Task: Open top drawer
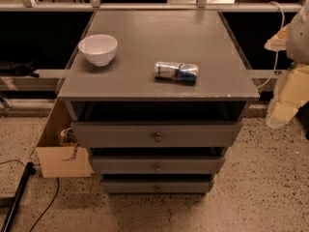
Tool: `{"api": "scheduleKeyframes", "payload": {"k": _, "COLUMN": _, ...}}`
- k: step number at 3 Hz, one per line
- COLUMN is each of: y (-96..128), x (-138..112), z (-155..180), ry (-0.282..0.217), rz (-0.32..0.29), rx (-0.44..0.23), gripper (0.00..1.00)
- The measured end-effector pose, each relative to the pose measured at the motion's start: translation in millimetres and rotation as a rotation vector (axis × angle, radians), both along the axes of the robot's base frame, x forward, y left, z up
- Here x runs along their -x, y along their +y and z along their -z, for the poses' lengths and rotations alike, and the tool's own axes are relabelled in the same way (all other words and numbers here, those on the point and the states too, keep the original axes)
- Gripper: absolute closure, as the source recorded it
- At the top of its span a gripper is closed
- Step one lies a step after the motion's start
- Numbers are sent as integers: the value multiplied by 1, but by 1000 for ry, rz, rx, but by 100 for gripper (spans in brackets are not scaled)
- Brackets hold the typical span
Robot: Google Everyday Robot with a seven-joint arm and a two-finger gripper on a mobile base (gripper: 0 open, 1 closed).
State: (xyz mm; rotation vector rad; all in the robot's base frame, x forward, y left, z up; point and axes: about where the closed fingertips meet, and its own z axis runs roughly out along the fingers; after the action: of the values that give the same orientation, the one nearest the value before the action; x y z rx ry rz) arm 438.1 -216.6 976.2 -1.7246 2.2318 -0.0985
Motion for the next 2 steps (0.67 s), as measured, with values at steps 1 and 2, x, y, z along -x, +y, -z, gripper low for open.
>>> {"api": "scheduleKeyframes", "payload": {"k": 1, "y": 0, "x": 0, "z": 0, "ry": 0, "rz": 0, "rx": 0, "gripper": 0}}
{"api": "scheduleKeyframes", "payload": {"k": 2, "y": -1, "x": 7, "z": 10, "ry": 1, "rz": 7, "rx": -26, "gripper": 0}}
